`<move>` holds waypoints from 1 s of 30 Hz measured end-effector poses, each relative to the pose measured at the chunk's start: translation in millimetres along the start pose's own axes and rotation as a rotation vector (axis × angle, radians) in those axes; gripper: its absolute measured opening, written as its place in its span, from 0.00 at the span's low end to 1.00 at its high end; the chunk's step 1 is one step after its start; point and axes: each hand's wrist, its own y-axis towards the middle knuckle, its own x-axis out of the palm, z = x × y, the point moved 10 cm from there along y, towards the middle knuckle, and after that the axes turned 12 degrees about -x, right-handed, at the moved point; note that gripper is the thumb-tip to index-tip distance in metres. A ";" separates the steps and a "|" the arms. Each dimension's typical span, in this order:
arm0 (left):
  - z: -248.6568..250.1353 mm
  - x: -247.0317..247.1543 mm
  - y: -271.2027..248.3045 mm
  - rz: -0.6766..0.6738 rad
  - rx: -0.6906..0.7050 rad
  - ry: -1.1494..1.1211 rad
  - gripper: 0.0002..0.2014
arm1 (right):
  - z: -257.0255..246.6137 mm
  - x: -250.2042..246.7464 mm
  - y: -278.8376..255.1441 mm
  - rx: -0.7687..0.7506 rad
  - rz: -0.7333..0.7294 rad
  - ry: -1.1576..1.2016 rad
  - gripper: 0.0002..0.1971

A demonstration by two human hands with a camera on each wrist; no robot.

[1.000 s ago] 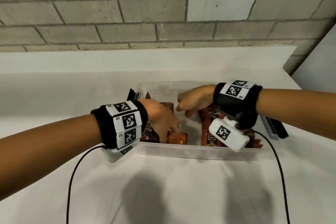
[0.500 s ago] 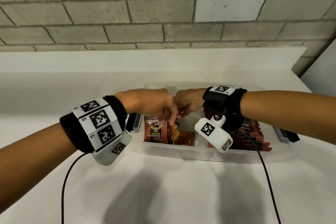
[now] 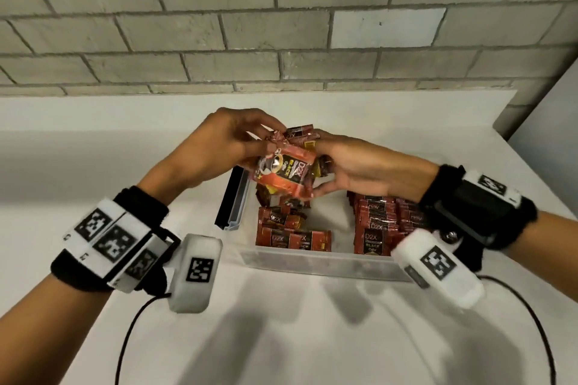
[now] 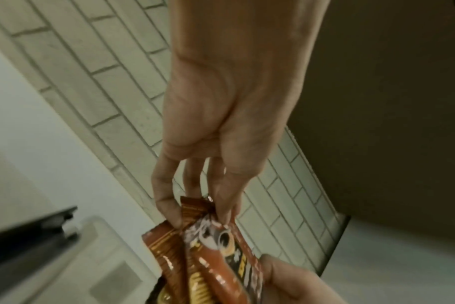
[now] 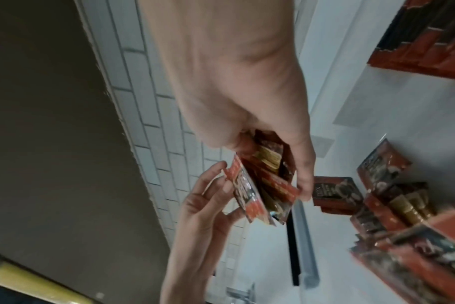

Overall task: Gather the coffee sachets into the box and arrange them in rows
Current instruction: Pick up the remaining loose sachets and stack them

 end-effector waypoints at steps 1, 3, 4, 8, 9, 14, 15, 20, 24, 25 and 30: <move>0.2 2.1 -3.6 0.016 -0.022 -0.068 0.12 | -3.9 2.6 -8.1 -0.021 0.011 0.062 0.14; 0.4 9.6 -10.6 0.041 -0.052 -0.163 0.11 | -10.4 12.5 -22.0 -0.060 -0.028 0.166 0.19; 2.1 13.7 -14.3 0.053 -0.055 -0.201 0.11 | -12.0 16.8 -27.4 -0.077 -0.047 0.168 0.21; 8.6 27.6 -31.1 0.100 -0.031 -0.273 0.11 | -13.1 4.7 -43.4 -0.186 0.015 -0.026 0.21; 7.4 30.4 -34.6 0.109 -0.038 -0.237 0.13 | -11.9 1.9 -47.7 -0.192 -0.005 -0.077 0.23; -20.7 75.0 -47.9 -0.138 -0.255 -0.415 0.42 | -9.8 0.6 -71.9 -0.112 -0.192 -0.263 0.29; -22.8 92.7 -52.8 -0.263 -0.292 -0.570 0.41 | -9.1 1.8 -75.0 -0.098 -0.224 -0.270 0.28; -8.0 149.1 -78.4 -0.679 -0.282 -1.015 0.25 | -10.8 9.7 -84.7 -0.106 -0.344 -0.368 0.26; 1.5 160.3 -84.8 -0.809 -0.220 -1.073 0.24 | -6.6 7.4 -89.1 -0.099 -0.370 -0.433 0.24; 2.6 162.9 -85.7 -0.827 -0.229 -1.082 0.23 | -5.8 6.8 -89.7 -0.105 -0.375 -0.493 0.24; -1.6 166.7 -83.3 -0.738 -0.276 -1.144 0.18 | -14.4 -3.0 -87.4 -0.190 -0.241 -0.647 0.33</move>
